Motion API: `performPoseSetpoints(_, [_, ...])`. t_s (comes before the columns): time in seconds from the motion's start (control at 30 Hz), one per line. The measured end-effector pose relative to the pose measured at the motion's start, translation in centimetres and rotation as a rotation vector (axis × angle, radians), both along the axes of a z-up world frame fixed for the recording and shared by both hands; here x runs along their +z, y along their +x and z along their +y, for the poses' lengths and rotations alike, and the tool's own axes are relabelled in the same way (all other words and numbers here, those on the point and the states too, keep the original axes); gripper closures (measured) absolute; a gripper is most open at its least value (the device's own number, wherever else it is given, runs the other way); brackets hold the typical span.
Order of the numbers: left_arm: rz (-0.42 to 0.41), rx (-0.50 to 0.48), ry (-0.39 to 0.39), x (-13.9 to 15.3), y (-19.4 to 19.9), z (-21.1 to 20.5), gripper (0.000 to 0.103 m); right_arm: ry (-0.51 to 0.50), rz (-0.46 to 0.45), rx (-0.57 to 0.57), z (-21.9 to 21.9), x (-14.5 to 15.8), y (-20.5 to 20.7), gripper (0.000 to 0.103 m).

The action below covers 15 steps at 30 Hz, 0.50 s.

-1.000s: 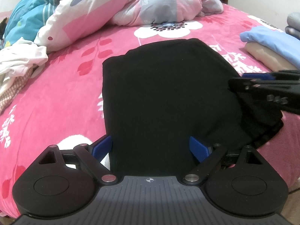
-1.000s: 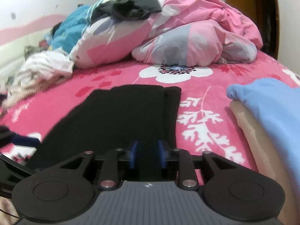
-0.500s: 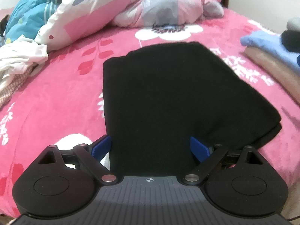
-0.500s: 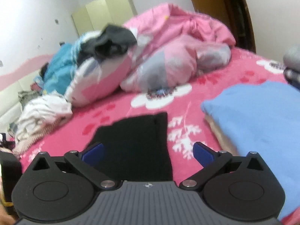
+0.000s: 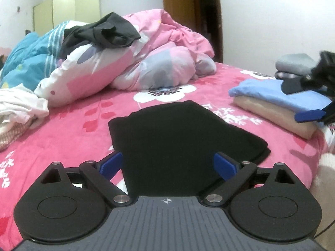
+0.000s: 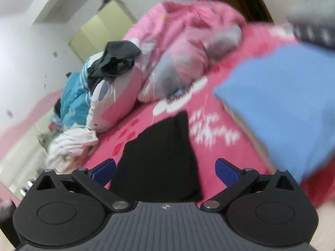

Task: Fold clothes
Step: 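Roll the right gripper and close it on the black shirt edge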

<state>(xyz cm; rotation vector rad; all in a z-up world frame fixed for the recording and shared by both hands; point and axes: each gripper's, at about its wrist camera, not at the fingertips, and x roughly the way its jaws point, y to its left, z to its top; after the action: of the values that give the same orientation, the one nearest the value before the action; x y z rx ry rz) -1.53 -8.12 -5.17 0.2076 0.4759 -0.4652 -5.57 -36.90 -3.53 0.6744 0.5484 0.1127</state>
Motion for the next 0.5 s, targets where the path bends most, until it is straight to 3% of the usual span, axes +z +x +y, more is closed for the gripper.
performPoseSetpoints(0.07, [0.006, -0.006, 0.001, -0.5, 0.0, 0.2, 0.018, 0.053, 0.018, -0.009, -0.3, -0.6, 0.4, 0.009])
performPoseSetpoints(0.3, [0.026, -0.058, 0.001, -1.8, -0.2, 0.3, 0.044, 0.147, 0.118, -0.025, -0.3, -2.5, 2.2, 0.049])
performPoseSetpoints(0.4, [-0.004, -0.105, 0.042, -2.3, -0.4, -0.4, 0.046, 0.254, 0.169, -0.026, -0.8, -3.8, 2.3, 0.059])
performPoseSetpoints(0.5, [-0.032, -0.146, 0.074, -2.8, -0.5, -1.1, 0.048, 0.34, 0.21, -0.025, -1.0, -4.8, 2.3, 0.061])
